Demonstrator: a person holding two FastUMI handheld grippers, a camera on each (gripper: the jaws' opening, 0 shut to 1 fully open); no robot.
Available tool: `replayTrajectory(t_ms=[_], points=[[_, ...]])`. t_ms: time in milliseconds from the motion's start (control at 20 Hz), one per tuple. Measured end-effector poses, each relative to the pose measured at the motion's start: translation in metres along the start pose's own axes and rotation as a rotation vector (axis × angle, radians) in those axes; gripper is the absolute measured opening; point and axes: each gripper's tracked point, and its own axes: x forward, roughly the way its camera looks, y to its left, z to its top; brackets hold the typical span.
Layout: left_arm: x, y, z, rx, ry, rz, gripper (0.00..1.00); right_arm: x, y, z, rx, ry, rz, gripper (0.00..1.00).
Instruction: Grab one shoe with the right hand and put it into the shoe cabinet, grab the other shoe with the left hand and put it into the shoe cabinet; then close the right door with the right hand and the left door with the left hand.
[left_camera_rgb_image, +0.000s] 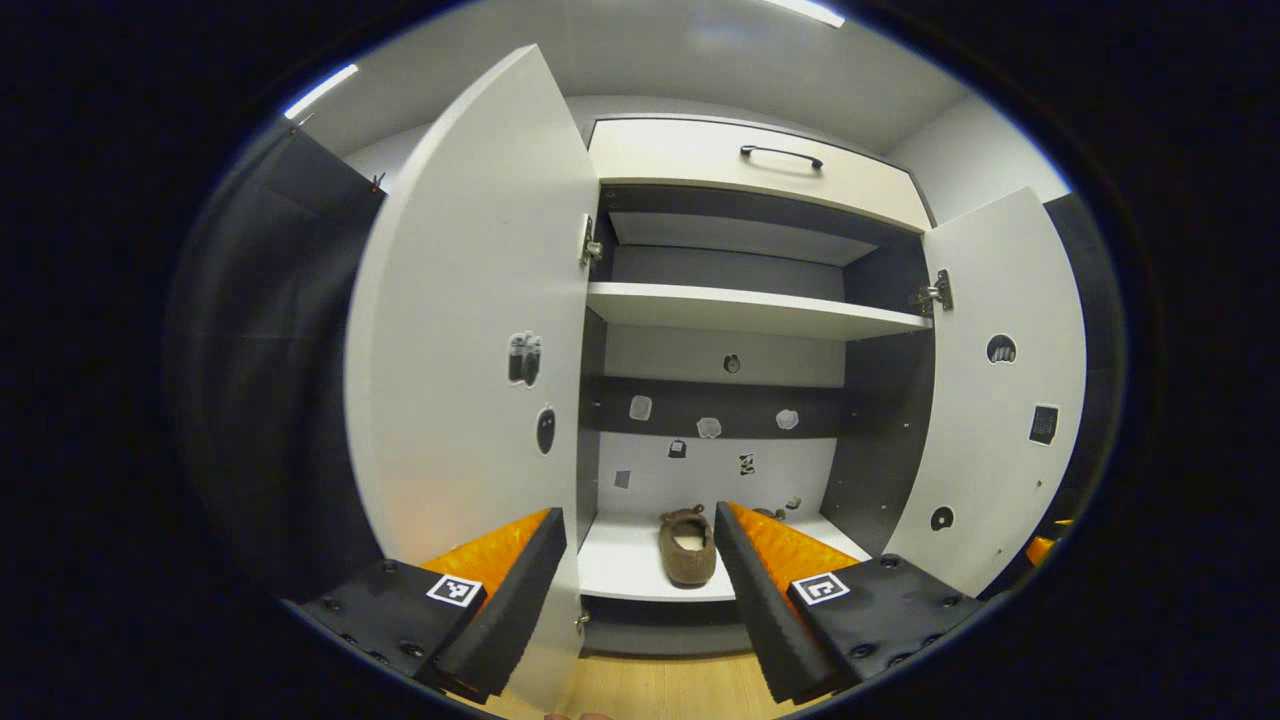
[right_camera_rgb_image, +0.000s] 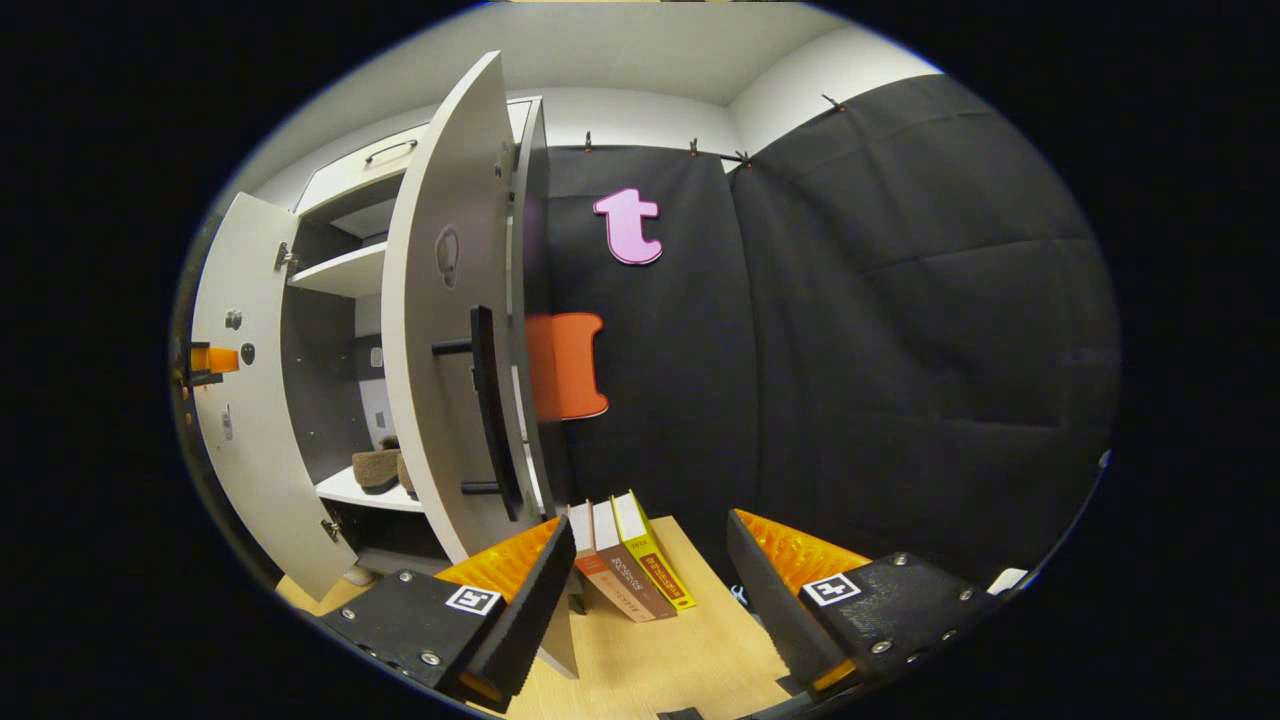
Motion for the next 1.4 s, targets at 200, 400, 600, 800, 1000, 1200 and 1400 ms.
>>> replayTrajectory(t_ms=[200, 400, 600, 800, 1000, 1200, 1400], points=[[-0.044, 0.013, -0.003, -0.012, -0.006, -0.026, 0.94, 0.016, 0.011, -0.020, 0.000, 0.028, 0.035, 0.94], [-0.084, 0.047, -0.002, -0.002, -0.025, 0.027, 0.94, 0.024, 0.031, -0.028, 0.006, 0.036, 0.083, 0.94], [-0.113, 0.074, -0.001, 0.025, -0.046, 0.062, 0.96, 0.023, 0.056, -0.031, 0.018, 0.036, 0.144, 0.94], [-0.120, 0.095, -0.013, 0.010, -0.039, 0.105, 0.94, 0.021, 0.067, -0.032, 0.001, 0.036, 0.159, 1.00], [-0.123, 0.122, -0.026, -0.009, -0.022, 0.131, 0.96, 0.017, 0.097, -0.034, 0.009, 0.039, 0.194, 1.00], [-0.117, 0.140, -0.030, -0.011, -0.021, 0.134, 0.94, 0.018, 0.152, -0.038, -0.004, 0.043, 0.278, 0.89], [-0.111, 0.156, -0.029, 0.007, -0.029, 0.130, 0.94, 0.034, 0.193, -0.043, -0.010, 0.031, 0.301, 0.89]])
